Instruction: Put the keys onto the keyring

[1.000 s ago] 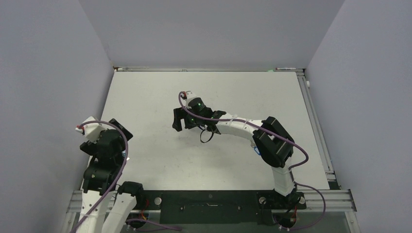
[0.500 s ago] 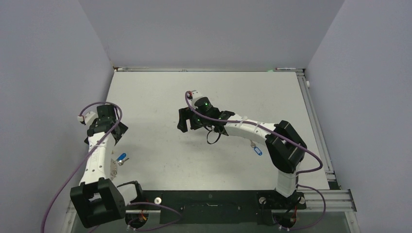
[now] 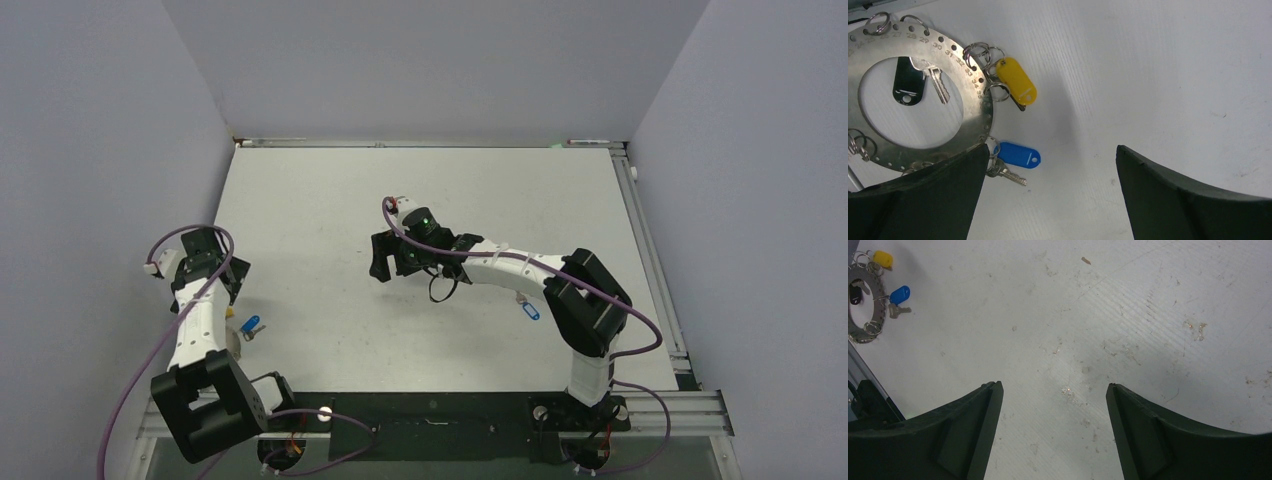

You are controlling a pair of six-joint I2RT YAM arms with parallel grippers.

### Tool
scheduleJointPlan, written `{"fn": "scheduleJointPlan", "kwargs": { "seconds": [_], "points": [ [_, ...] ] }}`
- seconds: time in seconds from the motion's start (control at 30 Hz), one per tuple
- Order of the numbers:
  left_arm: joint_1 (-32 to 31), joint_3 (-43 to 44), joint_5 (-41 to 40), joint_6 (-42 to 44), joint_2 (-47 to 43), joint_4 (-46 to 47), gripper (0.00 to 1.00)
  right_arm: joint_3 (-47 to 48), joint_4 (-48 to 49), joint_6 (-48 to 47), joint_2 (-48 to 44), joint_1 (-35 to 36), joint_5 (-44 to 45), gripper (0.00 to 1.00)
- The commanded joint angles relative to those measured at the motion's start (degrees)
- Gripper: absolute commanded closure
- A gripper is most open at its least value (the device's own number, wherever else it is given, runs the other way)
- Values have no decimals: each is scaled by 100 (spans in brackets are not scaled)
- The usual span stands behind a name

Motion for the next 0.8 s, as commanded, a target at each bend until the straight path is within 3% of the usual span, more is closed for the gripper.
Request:
{"fn": "scheduleJointPlan", "kwargs": {
  "seconds": [0.0,0.23,0.43,0.5,0.77],
  "points": [
    [30,185,-403,-274,398,537,4,-98,129,-99,-328,36,-77,22],
    [22,498,-657,-738,1084,-395,4,-275,295,-95,-428,30,-162,22],
    [29,62,-798,-1042,761,-468,0,-414,276,-204,-563,33,-201,22],
    [29,-152,-674,-1140,629,-325,9,-437,217,-278,-578,35,-210,22],
    [35,-710,-421,-1496,613,276,22,-531,112,-377,-649,30,-219,22]
  ]
}}
